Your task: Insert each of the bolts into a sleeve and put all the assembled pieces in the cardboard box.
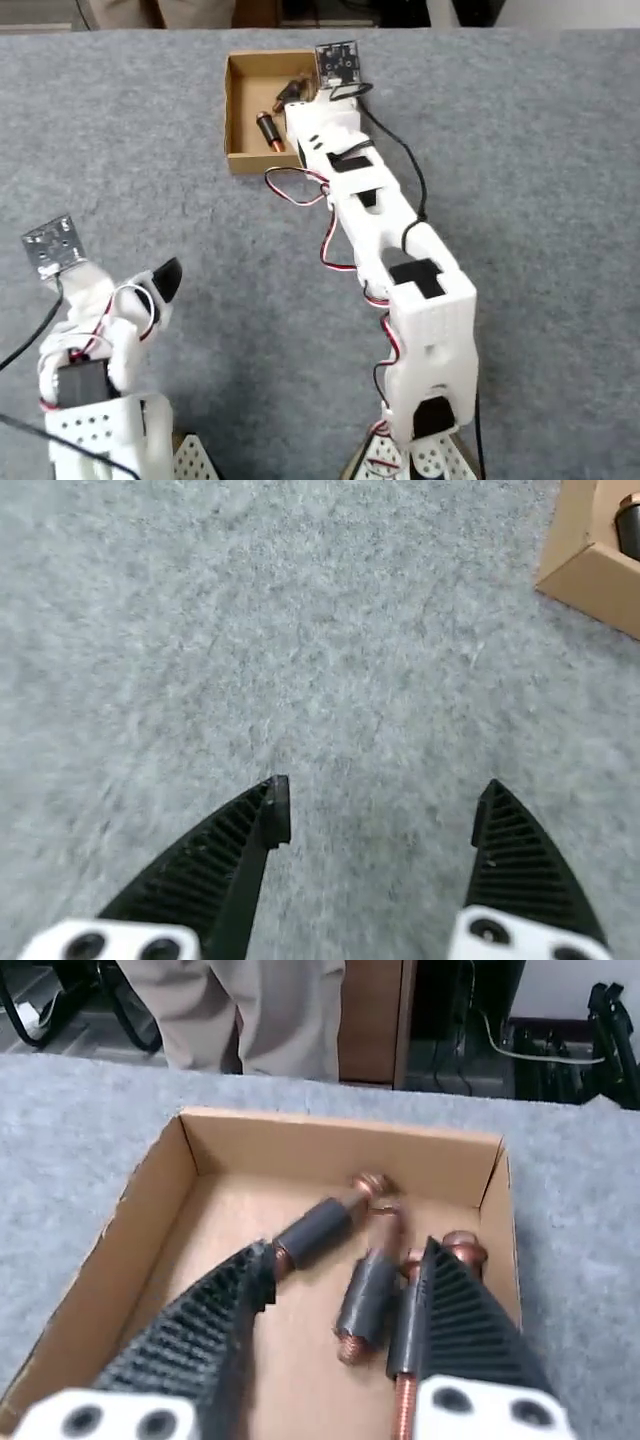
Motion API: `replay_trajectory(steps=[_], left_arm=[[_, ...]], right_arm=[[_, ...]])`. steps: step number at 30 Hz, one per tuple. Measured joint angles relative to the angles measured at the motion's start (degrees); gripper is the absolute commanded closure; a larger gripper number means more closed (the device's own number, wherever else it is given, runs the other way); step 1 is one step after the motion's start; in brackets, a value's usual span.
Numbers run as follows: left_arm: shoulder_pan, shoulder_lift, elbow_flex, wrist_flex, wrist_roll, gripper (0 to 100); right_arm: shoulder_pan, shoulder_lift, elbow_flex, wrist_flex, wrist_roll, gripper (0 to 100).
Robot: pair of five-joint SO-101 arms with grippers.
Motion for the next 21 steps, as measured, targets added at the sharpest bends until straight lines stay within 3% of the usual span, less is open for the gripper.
replay_trajectory(steps=[3, 6, 12, 17, 21], left_arm=[[0.0, 0.0, 5.4, -6.2, 0.0, 71], [-0.1, 0.0, 9.8, -11.2, -1.1, 71], [-0.1, -1.6, 10.7, -8.9, -7.8, 71], [-0.6, -11.5, 14.7, 0.6, -9.9, 71], [-4.7, -19.1, 18.3, 0.7, -17.1, 71]], right_arm=[[0.0, -0.1, 0.2, 2.1, 0.0, 82.9], [0.0, -3.4, 3.5, 4.9, 0.0, 99.6], [0.0, -21.4, 19.3, 6.3, 1.0, 99.7], [-0.5, -43.8, 40.8, 6.3, 8.4, 99.7], [-1.1, -66.6, 59.5, 6.3, 14.1, 99.7]])
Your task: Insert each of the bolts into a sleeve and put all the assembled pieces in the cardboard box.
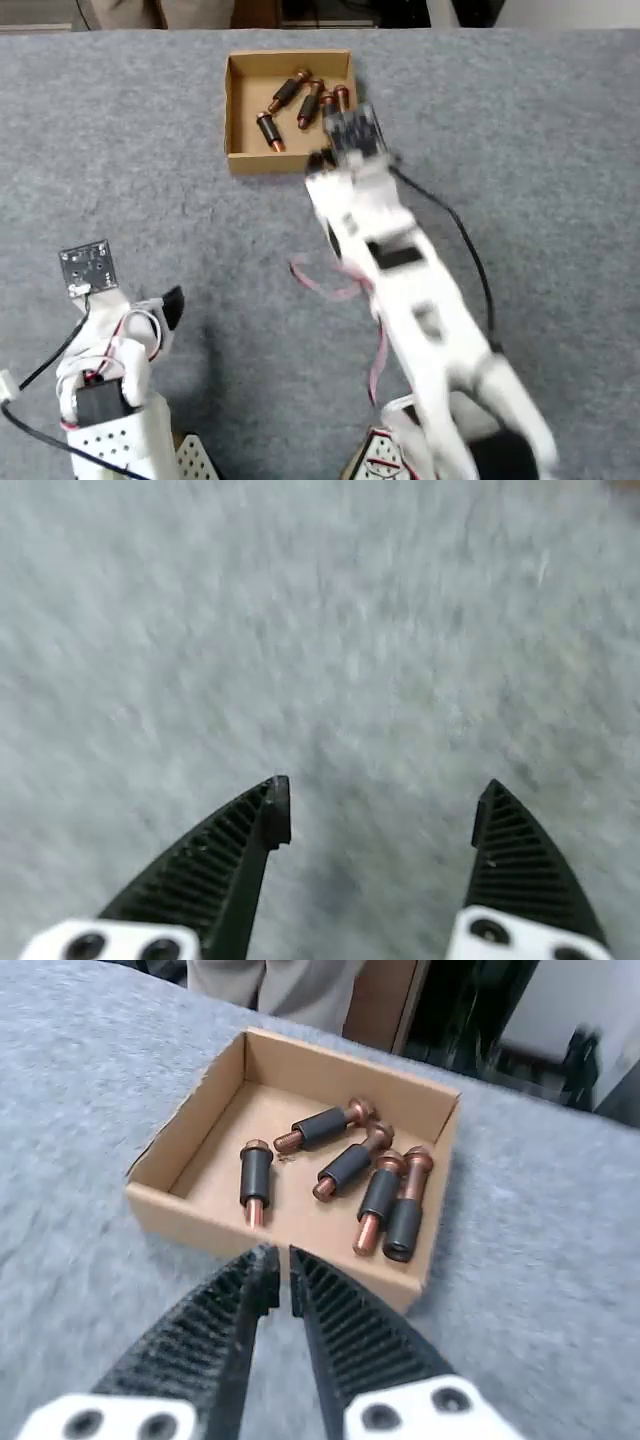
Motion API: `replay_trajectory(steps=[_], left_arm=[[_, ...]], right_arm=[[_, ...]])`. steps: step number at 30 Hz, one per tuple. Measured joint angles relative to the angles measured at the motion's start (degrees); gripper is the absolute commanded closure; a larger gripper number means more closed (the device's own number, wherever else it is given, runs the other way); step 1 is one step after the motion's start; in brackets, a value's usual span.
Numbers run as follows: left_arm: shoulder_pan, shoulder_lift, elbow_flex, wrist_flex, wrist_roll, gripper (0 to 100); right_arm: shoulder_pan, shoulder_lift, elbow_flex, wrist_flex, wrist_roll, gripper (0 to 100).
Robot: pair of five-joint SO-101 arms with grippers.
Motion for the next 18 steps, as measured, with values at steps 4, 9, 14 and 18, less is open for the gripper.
replay_trajectory(steps=[4, 9, 14, 18], left_arm=[[-3.9, 1.8, 1.6, -1.7, -4.2, 71], [-5.0, 0.2, 1.6, -2.1, -4.7, 71], [-5.2, -0.4, 1.6, -2.1, -4.7, 71], [-5.5, -0.4, 1.5, -1.8, -6.4, 71]], right_arm=[[-0.1, -23.6, 14.8, 0.3, 1.1, 99.7], [-0.1, -49.3, 26.5, 11.0, 1.3, 99.7], [-0.1, -67.8, 30.8, 28.8, 1.3, 99.7], [-0.1, -69.6, 29.5, 38.9, 1.4, 99.7]])
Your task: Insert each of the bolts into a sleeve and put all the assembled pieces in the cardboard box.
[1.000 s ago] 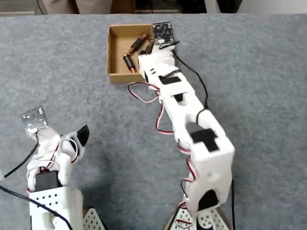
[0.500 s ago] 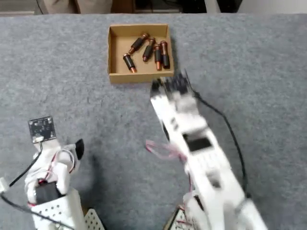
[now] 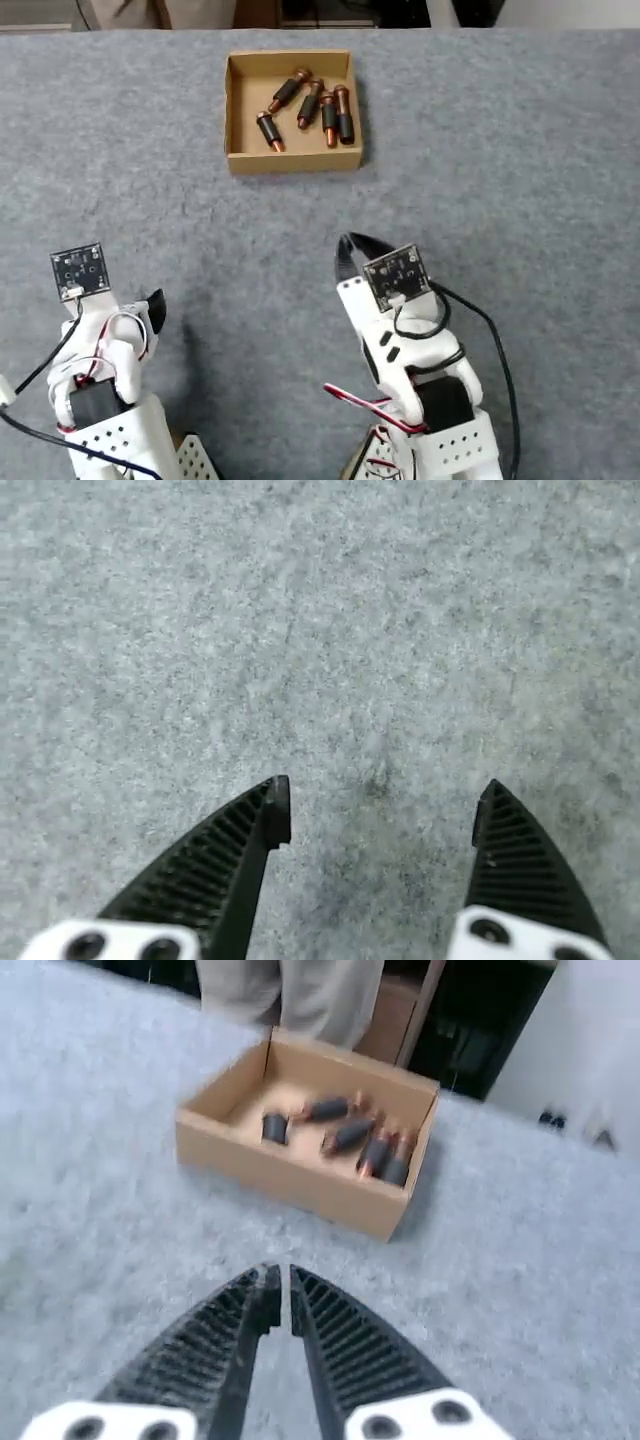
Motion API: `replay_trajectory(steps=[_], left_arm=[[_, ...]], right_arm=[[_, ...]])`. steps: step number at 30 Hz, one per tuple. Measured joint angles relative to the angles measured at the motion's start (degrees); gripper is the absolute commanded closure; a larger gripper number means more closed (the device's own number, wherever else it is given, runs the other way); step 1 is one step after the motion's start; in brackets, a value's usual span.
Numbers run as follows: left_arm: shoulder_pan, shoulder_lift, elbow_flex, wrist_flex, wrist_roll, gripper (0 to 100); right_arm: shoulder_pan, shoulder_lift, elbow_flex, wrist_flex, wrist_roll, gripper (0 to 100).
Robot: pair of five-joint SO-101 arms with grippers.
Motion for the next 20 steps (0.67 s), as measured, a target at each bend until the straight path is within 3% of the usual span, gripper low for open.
replay_trajectory(steps=[8, 20], left_arm=[[3.3, -0.2, 0.0, 2.4, -1.0, 71], [4.0, -0.2, 0.1, 2.4, -1.0, 71]], right_arm=[[0.0, 0.0, -3.2, 6.9, 0.0, 99.7], [0.0, 0.0, -3.2, 7.0, 0.0, 99.7]])
